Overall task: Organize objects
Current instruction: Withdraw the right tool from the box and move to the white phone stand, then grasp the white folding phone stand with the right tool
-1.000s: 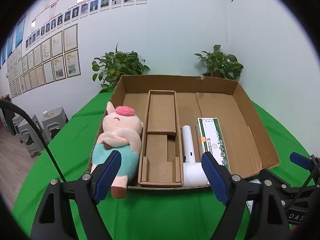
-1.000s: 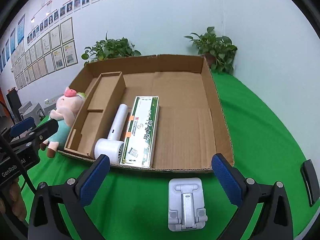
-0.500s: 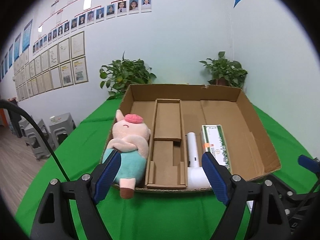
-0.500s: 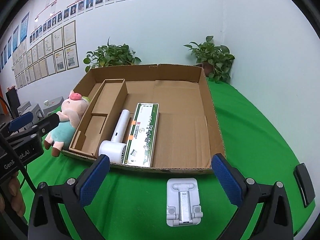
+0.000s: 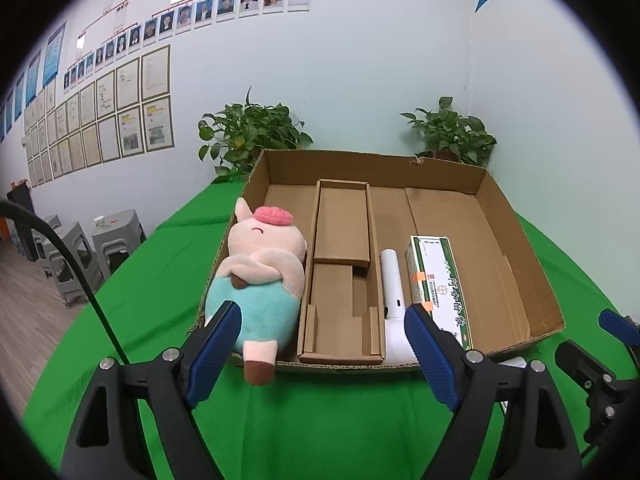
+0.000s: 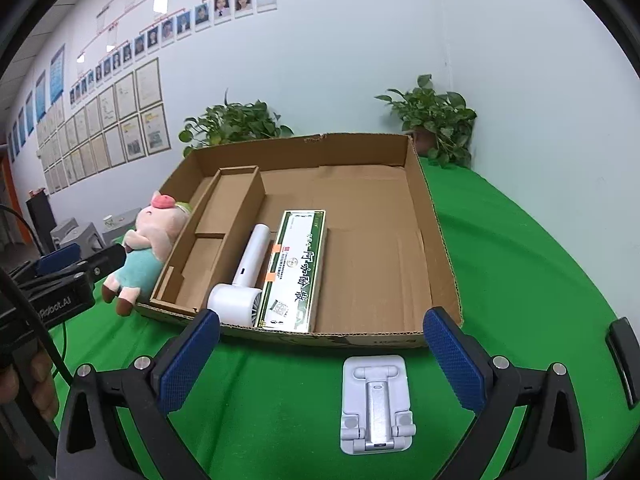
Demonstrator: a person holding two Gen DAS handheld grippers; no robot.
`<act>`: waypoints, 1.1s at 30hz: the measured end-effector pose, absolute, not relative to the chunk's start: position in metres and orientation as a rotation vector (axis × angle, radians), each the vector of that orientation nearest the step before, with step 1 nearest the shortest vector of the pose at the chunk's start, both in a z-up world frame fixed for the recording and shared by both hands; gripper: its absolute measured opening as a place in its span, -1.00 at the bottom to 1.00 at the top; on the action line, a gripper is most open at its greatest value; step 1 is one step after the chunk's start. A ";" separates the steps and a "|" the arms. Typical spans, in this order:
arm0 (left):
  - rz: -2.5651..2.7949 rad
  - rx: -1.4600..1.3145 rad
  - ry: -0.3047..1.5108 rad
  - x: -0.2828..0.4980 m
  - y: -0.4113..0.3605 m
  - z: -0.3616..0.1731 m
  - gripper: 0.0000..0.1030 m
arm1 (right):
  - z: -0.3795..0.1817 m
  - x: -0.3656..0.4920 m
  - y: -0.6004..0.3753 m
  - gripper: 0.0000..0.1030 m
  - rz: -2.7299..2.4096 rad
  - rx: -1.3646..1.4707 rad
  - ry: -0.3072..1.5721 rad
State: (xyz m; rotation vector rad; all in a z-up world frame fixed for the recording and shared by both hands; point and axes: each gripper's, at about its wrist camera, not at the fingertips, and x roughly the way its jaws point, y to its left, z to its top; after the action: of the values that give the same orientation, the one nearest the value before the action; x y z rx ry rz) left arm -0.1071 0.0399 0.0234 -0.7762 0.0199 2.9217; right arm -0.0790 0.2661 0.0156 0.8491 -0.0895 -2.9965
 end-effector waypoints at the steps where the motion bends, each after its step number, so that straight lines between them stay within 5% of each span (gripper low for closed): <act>1: 2.923 -0.778 0.025 -0.107 0.040 0.023 0.63 | 0.015 -0.076 0.267 0.99 -2.982 0.827 -0.084; 24: 2.541 -1.097 -0.024 -0.113 0.068 -0.057 0.62 | -0.102 -0.090 0.304 0.95 -2.763 1.404 -0.086; 26: 2.537 -1.110 -0.016 -0.113 0.070 -0.060 0.62 | -0.103 -0.092 0.303 0.90 -2.771 1.402 -0.062; 30: 2.524 -1.122 -0.021 -0.113 0.073 -0.063 0.62 | -0.111 -0.102 0.303 0.28 -2.762 1.475 -0.023; 33: 2.512 -1.118 -0.034 -0.112 0.071 -0.060 0.62 | -0.112 -0.100 0.302 0.27 -2.753 1.470 -0.015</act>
State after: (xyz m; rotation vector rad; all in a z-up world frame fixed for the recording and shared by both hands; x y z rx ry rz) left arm -0.1125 0.0710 -0.0599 -1.1179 -0.0336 2.5121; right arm -0.1000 0.3020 -0.1116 1.4699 -0.0151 -2.7534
